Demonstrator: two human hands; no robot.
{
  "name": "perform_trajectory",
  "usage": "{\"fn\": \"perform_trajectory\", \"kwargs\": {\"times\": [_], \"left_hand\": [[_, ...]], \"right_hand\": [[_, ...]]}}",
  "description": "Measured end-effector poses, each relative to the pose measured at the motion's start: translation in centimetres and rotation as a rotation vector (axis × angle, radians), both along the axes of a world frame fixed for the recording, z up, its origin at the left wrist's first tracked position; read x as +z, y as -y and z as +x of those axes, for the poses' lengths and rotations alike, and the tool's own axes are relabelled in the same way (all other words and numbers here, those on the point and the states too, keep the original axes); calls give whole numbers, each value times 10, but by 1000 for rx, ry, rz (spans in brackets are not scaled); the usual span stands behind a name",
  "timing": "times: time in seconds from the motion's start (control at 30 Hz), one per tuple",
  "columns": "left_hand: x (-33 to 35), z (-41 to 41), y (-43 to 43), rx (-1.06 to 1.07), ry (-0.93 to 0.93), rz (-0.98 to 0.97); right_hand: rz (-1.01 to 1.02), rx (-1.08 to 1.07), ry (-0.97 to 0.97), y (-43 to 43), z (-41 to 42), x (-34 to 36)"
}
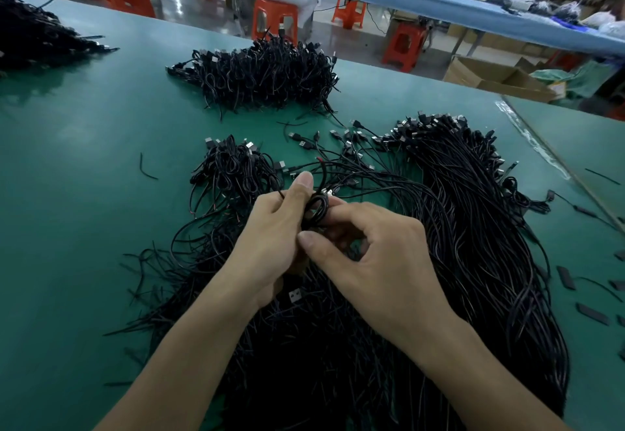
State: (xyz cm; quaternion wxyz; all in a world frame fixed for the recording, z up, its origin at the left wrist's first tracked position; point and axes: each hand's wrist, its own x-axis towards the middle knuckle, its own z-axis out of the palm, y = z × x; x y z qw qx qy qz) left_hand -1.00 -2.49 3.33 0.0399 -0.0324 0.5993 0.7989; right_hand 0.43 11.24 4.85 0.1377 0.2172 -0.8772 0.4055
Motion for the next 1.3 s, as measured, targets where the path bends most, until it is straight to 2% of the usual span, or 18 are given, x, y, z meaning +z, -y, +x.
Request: {"fn": "perform_trajectory", "kwargs": {"times": [0.2, 0.3, 0.53, 0.67, 0.77, 0.83, 1.0, 1.1, 1.17, 1.23, 1.3], "left_hand": [[3, 0, -1, 50, 3, -40], [0, -2, -1, 50, -1, -46], [-5, -4, -2, 39, 30, -26], [-6, -2, -2, -60, 23, -10], [-7, -2, -2, -108, 77, -68], [-8, -2, -3, -129, 135, -77], [-7, -2, 1, -308, 198, 65], [-4, -2, 9, -479, 147, 27], [-2, -1, 13, -568, 40, -80], [-3, -1, 16, -643, -34, -180], [-5, 0, 17, -673, -27, -227]], "right_hand": [[-65, -3, 14, 1, -2, -3], [16, -11, -2, -1, -1, -2], [477, 75, -501, -4, 1, 3], [602, 144, -625, -5, -1, 14], [667, 247, -567, -6, -8, 23], [642, 247, -469, -8, -12, 25], [522, 213, -273, -9, -15, 25], [403, 212, -149, -13, -16, 27], [345, 224, -66, -16, -17, 29], [349, 234, -61, -18, -18, 32], [423, 267, -117, -17, -17, 35]]}}
